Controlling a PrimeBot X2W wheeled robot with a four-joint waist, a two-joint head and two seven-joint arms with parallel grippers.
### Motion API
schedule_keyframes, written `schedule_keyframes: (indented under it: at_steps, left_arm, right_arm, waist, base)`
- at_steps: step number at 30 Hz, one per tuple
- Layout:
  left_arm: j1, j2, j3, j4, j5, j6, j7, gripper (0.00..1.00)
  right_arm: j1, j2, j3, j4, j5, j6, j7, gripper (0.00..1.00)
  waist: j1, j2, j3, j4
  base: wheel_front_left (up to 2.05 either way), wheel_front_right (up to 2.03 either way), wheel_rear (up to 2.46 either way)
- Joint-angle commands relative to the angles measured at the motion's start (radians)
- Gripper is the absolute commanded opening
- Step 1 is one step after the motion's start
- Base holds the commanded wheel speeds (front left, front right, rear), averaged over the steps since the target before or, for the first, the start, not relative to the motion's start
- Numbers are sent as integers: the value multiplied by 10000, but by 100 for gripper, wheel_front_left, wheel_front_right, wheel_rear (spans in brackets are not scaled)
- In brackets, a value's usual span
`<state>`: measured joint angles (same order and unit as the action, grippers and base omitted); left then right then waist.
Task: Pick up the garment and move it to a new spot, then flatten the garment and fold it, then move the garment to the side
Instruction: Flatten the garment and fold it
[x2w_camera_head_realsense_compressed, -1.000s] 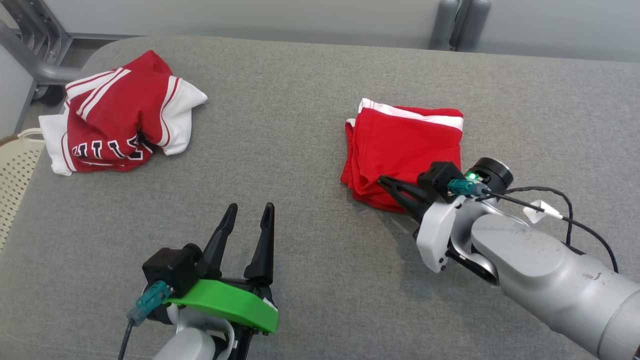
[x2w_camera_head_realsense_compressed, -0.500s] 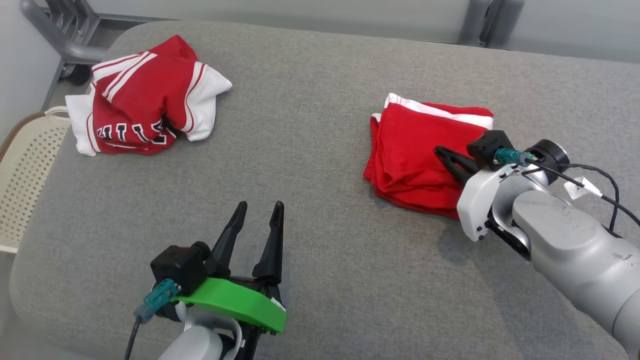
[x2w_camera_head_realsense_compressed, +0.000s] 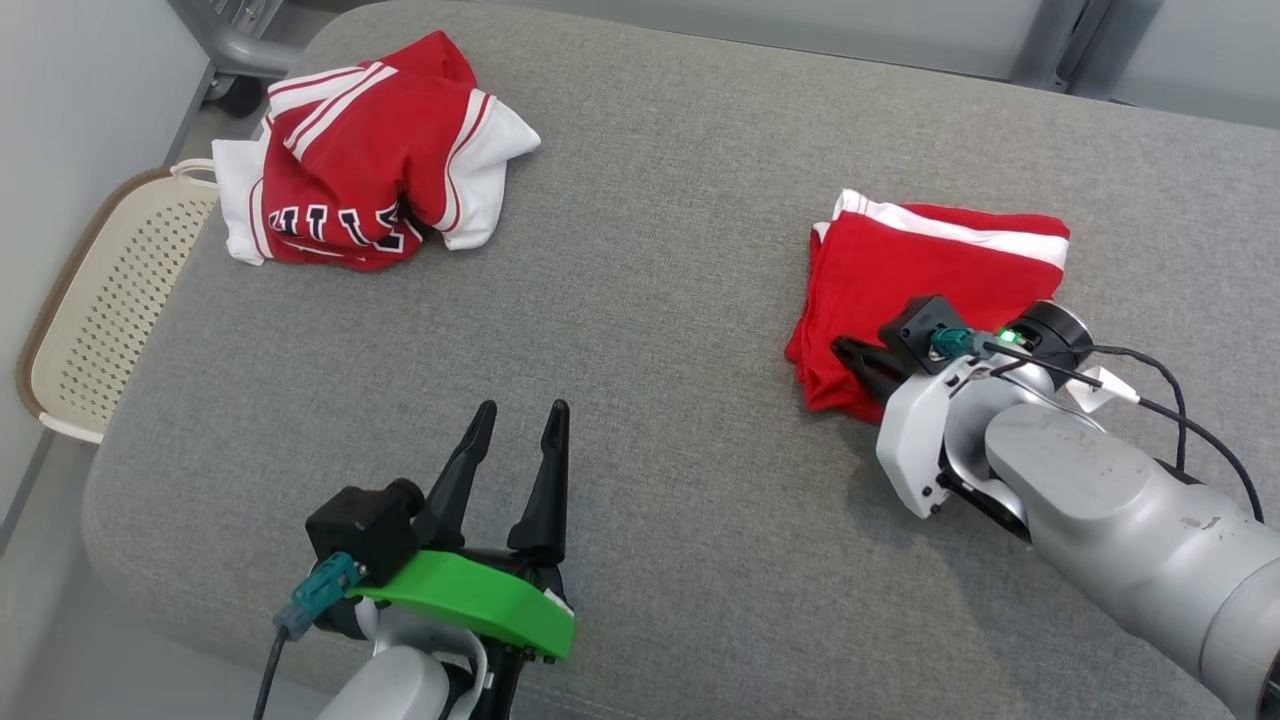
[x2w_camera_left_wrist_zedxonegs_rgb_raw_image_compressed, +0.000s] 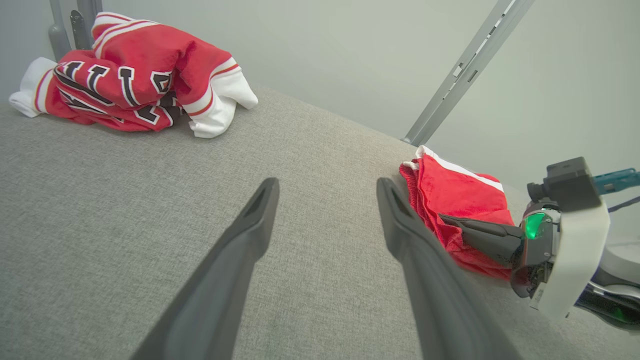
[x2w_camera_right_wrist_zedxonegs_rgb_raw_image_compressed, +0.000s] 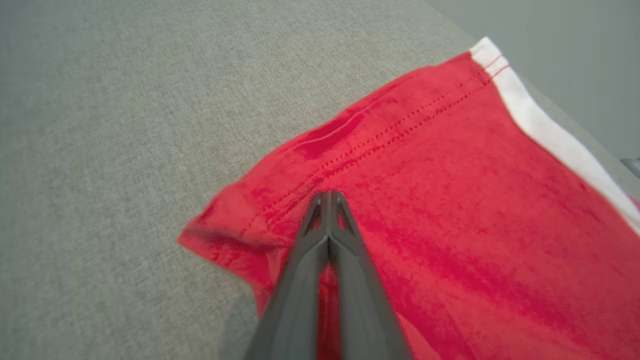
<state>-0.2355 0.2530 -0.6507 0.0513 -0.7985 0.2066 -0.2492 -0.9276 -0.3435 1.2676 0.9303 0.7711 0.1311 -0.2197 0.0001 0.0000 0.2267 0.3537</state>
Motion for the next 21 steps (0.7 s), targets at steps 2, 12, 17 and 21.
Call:
schedule_keyframes:
  at_steps: [2, 12, 17, 21]
  left_arm:
    - [11, -15, 47, 29, 71, -43, -95, 100]
    - [10, 28, -22, 99, 106, -110, -52, 100]
    - [35, 96, -10, 130, 83, -73, -30, 100]
    - [196, 175, -17, 94, 74, 29, -5, 100]
  right_arm:
    - [81, -50, 90, -271, -203, -7, 76, 0]
    - [980, -22, 146, -1581, -1004, -7, 709, 0]
    - [970, 15, 146, -1738, -834, -7, 511, 0]
    - [572, -31, 141, -1796, -458, -7, 23, 0]
  waist:
    - [-1, 0, -30, -60]
    - [-1, 0, -136, -319]
    - [-1, 0, -248, -403]
    - [-1, 0, -464, -554]
  base:
    - [0, 0, 0]
    - [0, 0, 0]
    - [0, 0, 0]
    - [0, 0, 0]
